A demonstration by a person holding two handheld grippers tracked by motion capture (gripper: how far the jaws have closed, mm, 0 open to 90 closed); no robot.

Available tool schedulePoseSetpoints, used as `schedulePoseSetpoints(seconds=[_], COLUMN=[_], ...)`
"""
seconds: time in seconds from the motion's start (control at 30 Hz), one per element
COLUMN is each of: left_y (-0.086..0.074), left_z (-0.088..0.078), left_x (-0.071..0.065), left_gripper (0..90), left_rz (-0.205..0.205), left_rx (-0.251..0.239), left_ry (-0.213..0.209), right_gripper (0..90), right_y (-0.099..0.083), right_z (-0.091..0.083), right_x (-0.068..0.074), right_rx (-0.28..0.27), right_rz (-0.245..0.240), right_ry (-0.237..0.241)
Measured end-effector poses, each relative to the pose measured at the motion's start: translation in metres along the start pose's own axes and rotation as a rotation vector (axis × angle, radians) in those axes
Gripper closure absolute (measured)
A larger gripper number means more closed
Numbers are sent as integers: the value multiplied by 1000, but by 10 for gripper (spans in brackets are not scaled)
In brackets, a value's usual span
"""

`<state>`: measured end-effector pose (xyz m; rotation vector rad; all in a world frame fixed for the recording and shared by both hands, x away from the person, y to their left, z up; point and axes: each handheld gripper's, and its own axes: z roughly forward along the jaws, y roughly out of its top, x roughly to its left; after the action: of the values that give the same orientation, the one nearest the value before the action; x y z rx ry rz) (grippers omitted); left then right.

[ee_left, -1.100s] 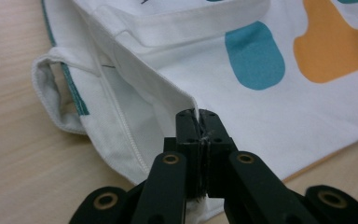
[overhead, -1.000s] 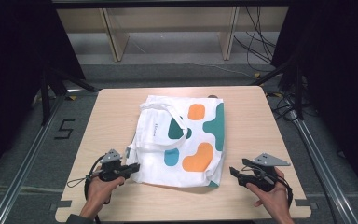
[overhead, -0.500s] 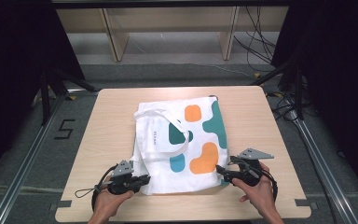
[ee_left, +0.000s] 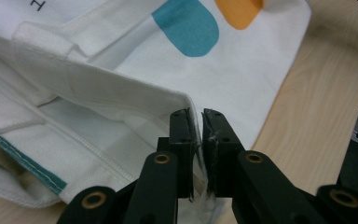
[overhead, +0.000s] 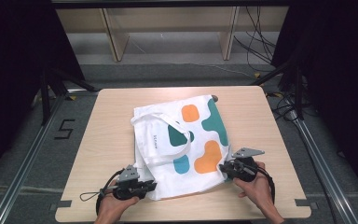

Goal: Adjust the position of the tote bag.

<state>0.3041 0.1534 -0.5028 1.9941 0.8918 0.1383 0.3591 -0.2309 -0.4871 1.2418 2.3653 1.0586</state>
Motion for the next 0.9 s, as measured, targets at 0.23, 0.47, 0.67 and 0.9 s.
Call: schedulePoseSetpoints(seconds=[0.23, 0.47, 0.67, 0.9], left_y=[2, 18, 37, 39], left_z=[21, 58, 87, 72], left_x=[-29, -61, -82, -82], left_gripper=[798, 786, 767, 540], left_rz=[35, 58, 133, 124], left_rx=[9, 10, 48, 53], left_ry=[-54, -115, -147, -207], right_gripper=[886, 889, 888, 620], right_y=[14, 28, 39, 43], right_z=[1, 7, 14, -2], right_x=[-30, -56, -83, -85], right_rx=[-7, -7, -33, -106], right_rz=[-70, -94, -89, -22], right_ry=[-84, -166, -208, -204])
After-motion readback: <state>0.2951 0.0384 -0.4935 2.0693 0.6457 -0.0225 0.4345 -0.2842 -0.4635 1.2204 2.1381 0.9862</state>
